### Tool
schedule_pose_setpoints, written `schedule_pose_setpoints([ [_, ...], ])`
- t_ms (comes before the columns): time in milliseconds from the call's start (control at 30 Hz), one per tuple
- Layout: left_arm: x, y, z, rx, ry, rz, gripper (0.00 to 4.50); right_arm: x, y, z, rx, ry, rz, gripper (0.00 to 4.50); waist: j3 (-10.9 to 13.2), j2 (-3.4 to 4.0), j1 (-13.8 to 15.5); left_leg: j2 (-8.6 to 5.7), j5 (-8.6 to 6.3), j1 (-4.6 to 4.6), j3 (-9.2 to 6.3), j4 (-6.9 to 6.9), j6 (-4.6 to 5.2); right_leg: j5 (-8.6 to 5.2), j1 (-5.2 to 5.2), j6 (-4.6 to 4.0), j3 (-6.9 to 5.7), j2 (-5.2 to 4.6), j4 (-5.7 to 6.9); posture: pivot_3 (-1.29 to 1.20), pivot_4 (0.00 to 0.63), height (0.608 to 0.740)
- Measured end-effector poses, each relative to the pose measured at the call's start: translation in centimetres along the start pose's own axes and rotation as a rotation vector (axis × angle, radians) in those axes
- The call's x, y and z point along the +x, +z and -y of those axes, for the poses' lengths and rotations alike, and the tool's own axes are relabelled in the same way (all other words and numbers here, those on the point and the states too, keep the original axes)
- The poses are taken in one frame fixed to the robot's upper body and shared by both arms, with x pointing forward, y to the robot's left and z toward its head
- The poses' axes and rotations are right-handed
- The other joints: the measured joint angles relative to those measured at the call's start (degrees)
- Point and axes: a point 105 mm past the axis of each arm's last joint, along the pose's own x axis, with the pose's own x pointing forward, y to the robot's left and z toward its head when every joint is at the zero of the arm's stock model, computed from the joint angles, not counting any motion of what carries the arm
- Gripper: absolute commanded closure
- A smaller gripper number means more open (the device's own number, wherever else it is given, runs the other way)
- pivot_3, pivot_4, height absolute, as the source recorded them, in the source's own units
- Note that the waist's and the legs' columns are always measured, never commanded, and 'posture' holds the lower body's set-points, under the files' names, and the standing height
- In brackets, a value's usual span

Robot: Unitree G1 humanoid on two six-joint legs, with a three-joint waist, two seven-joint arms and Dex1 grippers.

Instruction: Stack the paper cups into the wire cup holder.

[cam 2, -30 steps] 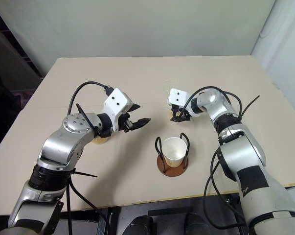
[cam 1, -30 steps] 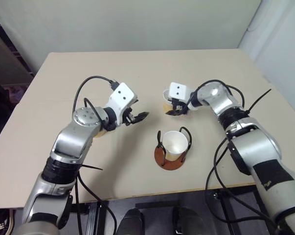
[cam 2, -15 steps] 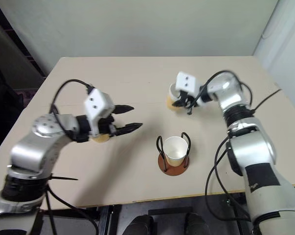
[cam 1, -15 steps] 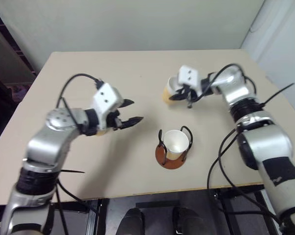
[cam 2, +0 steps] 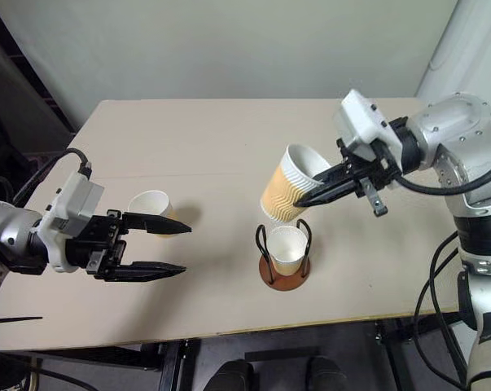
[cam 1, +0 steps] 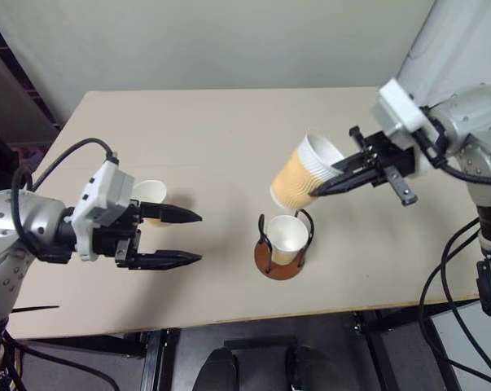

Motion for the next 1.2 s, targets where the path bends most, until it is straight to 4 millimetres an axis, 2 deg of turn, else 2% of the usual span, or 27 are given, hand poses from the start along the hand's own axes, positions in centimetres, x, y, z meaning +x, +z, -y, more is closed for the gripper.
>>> schedule_pose_setpoints([
  [200,0.1,-0.5,-0.1,0.005,0.013,-0.025,1.13,1.9,-3.1,-0.4,0.024,0.019,-0.103,4.46,0.0,0.01,-0.7,0.29,0.33,0.45,-0.01,-0.14,0.18,0.19,0.16,-0.39,0.00,0.23,0.23,0.00,0.150,0.740],
  [533,0.2,-1.2,-0.2,-0.021,0.046,-0.034,1.13,2.9,-3.2,0.6,-0.045,0.008,-0.119,4.46,0.0,0.01,-0.8,0.80,0.22,0.39,0.06,-0.13,-0.04,0.09,0.10,-0.55,-0.01,0.71,0.17,0.00,0.150,0.740],
  [867,0.2,-1.7,-0.2,-0.024,0.058,-0.048,1.13,3.6,-3.1,0.0,-0.076,0.063,-0.133,4.46,0.0,0.01,-0.8,0.93,0.00,0.38,0.05,-0.12,-0.37,-0.09,0.04,-0.73,0.00,0.93,0.16,0.00,0.150,0.740],
  [1000,0.1,-1.6,-0.3,-0.016,0.070,-0.050,1.13,3.8,-3.1,-0.1,-0.088,0.070,-0.135,3.57,0.0,0.00,-0.8,0.95,0.00,0.40,0.05,-0.10,-0.37,-0.08,0.05,-0.73,0.00,0.94,0.19,0.00,0.150,0.740],
  [1200,0.0,-1.7,-0.5,-0.006,0.086,-0.062,1.13,4.2,-3.2,0.2,-0.097,0.056,-0.145,1.36,0.0,0.01,-0.8,0.98,0.00,0.42,0.03,-0.10,-0.36,-0.08,0.05,-0.74,0.00,0.96,0.20,0.00,0.150,0.740],
])
